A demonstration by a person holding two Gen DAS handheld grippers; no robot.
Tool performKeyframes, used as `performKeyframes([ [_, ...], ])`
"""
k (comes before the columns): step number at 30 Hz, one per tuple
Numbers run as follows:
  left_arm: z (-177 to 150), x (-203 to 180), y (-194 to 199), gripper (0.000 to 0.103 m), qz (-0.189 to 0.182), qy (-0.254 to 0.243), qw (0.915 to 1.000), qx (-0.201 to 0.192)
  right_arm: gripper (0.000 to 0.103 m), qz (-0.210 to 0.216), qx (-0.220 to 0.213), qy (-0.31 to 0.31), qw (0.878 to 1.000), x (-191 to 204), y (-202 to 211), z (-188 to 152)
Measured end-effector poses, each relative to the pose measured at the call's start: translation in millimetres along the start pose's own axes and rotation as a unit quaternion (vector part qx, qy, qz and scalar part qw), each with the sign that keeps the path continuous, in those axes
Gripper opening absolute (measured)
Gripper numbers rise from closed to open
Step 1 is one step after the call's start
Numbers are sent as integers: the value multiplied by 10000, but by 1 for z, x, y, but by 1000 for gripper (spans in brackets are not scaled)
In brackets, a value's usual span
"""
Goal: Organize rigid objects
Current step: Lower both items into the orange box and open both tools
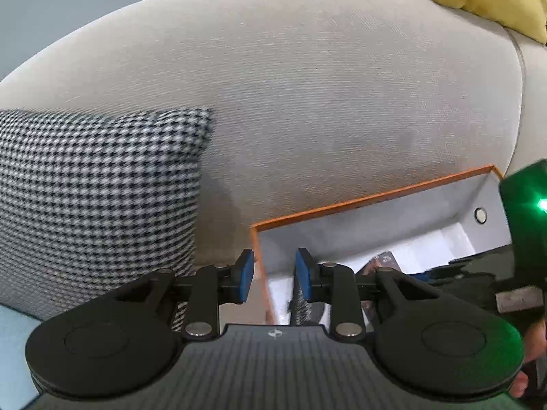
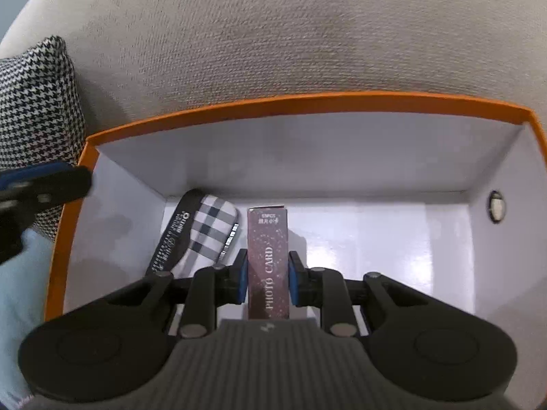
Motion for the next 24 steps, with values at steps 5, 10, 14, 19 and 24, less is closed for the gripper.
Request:
performKeyframes([
  [5, -14, 23, 3, 27, -199, 343, 9986, 346, 23, 195, 30, -142, 9997, 13, -9, 2],
  [10, -32, 27, 4, 22, -307, 463, 9971, 513, 23, 364, -32, -425, 9984, 9, -11, 8],
  [14, -43, 24, 0, 18, -376, 497, 9964, 570, 28, 356, 128, -387, 9985, -2, -16, 13],
  [19, -50, 21, 0, 18, -432, 577, 9959, 556, 43, -106, 177, 146, 9997, -11, -12, 14],
  [24, -52, 26, -30, 18, -488, 574, 9956, 562, 52, -184, 401, 459, 9980, -24, -10, 2],
])
Point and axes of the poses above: each gripper's, at about its wrist camera, not at the fingertips, and y roughly against the way its jaws point, x to its left, z to its top, the point moved 5 cm from there along -y, roughly the way its jaws point, and after that the axes turned 6 degrees about -x, right-handed, at the moved point
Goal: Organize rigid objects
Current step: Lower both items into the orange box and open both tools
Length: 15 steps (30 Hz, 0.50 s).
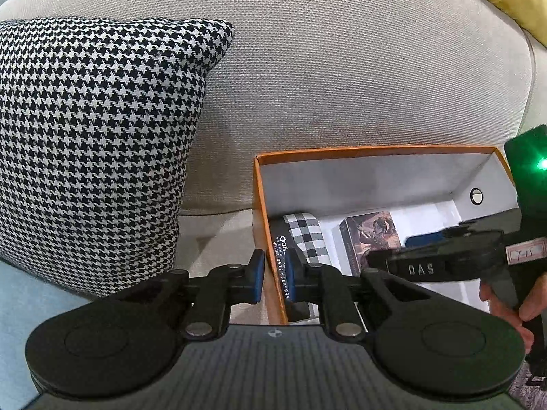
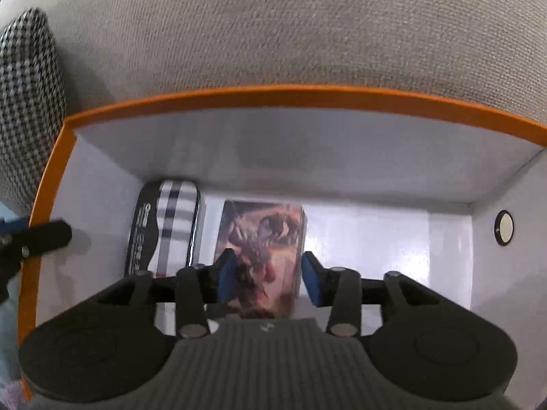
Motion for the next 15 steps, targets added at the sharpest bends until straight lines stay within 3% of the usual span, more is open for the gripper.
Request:
performKeyframes([
  [3, -12, 5, -16, 12, -8, -7, 10000, 7, 56, 18, 175, 61, 9998, 1, 2, -7],
  [8, -32, 8, -29, 9, -17, 51, 10000, 14, 41, 187, 156, -312, 9992, 2, 1, -10],
  [15, -39, 17, -30, 9, -9, 72, 10000, -18, 36, 96, -53, -716, 9974, 5, -3, 2],
])
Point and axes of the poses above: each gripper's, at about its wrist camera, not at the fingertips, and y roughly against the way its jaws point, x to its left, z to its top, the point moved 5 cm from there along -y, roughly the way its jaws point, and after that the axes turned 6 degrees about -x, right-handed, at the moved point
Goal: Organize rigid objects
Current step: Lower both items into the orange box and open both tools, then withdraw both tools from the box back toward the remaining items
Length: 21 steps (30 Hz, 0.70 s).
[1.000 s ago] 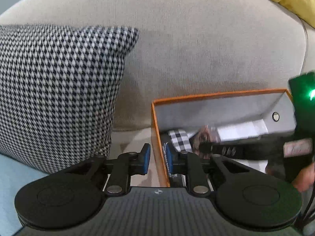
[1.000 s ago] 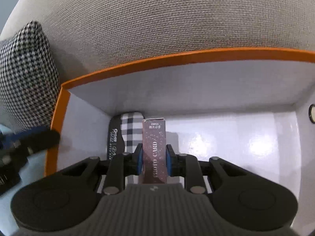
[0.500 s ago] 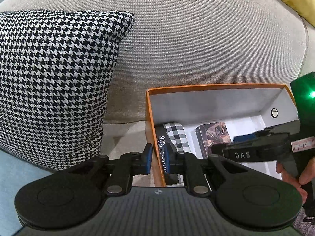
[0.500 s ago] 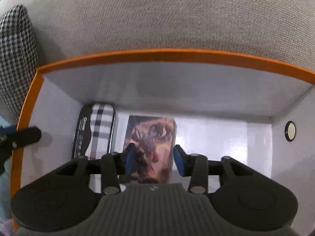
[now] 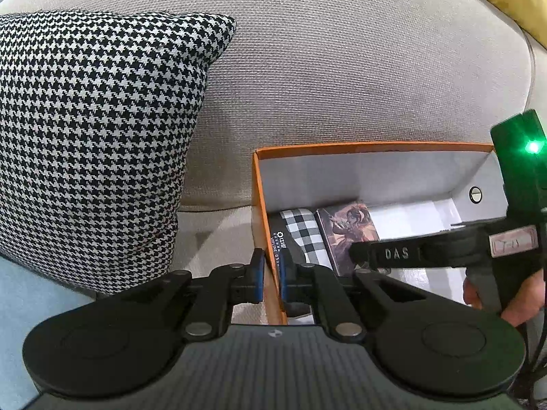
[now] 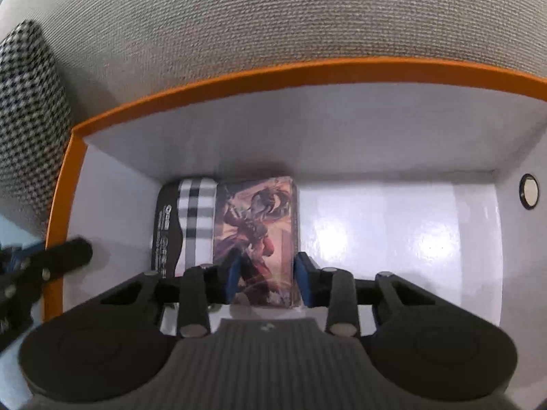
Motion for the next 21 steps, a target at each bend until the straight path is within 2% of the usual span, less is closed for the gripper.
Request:
performKeyframes([
  [1, -2, -3, 8, 9, 22, 3, 10000, -8, 36, -17, -22, -43, 10000, 0, 0, 0],
  [5, -3, -2, 1, 9, 27, 28, 10000, 4, 36, -5, -97, -115, 9999, -1, 1, 1],
  [9, 0, -7, 19, 9, 34, 43, 10000, -67, 36, -66, -190, 183, 9996, 8, 11, 6],
  [13, -1, -15, 46, 9, 114, -95, 9993, -335, 36, -71, -593, 682, 9959, 20, 44, -5],
  [17, -8, -20, 79, 9, 175, -328, 9965, -747, 36, 210, -1077, 912, 9898, 26, 88, -26],
  [21, -23, -31, 112, 9, 73, -418, 9956, -832, 36, 433, -1509, 1019, 9823, 28, 122, -60],
])
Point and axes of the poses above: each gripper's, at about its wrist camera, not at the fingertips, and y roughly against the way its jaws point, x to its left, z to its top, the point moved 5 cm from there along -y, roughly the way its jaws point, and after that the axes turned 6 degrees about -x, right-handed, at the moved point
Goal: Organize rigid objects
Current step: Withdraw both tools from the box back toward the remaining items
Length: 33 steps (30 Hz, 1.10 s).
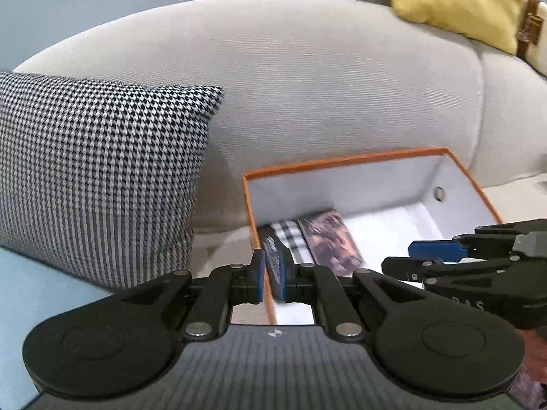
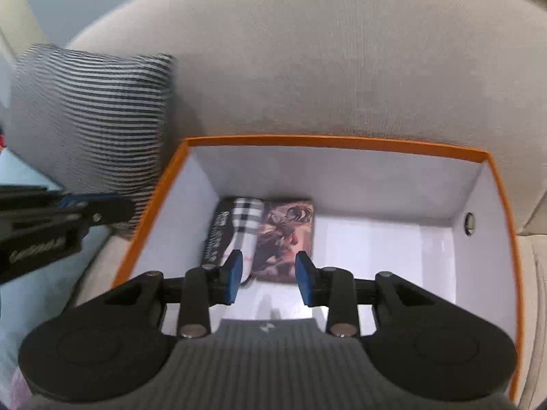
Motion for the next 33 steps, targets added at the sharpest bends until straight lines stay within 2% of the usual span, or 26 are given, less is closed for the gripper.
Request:
performKeyframes([
  [4, -22, -8, 28, 9, -253, 135, 9996, 47, 36, 172, -401, 60, 9990, 13, 40, -28],
  [6, -40, -13, 40, 10, -520, 280, 9982, 138, 37, 159, -629, 143, 9978, 15, 58, -47],
  [8, -62, -17, 50, 10, -758, 483, 9955, 314, 43, 40, -658, 212, 9976, 15, 69, -66],
  [10, -85, -20, 55, 10, -912, 634, 9925, 517, 45, -54, -485, 178, 9986, 15, 78, -90],
  [15, -139, -30, 62, 10, -961, 850, 9873, 937, 45, 146, 212, -267, 9993, 14, 87, -153],
  [18, -160, -39, 67, 10, -1016, 773, 9850, 1165, 45, 258, 613, -425, 9969, 19, 91, -182],
  [24, -194, -55, 75, 10, -1018, 705, 9817, 1450, 45, 425, 1209, -537, 9903, 32, 97, -209],
  [25, -199, -56, 77, 10, -969, 680, 9824, 1445, 46, 390, 1319, -516, 9891, 34, 94, -213],
  [28, -205, -56, 80, 10, -990, 662, 9828, 1412, 58, 422, 1573, -543, 9852, 40, 86, -225],
  [33, -207, -47, 82, 10, -906, 853, 9834, 1324, 58, 502, 1792, -557, 9809, 49, 81, -240],
])
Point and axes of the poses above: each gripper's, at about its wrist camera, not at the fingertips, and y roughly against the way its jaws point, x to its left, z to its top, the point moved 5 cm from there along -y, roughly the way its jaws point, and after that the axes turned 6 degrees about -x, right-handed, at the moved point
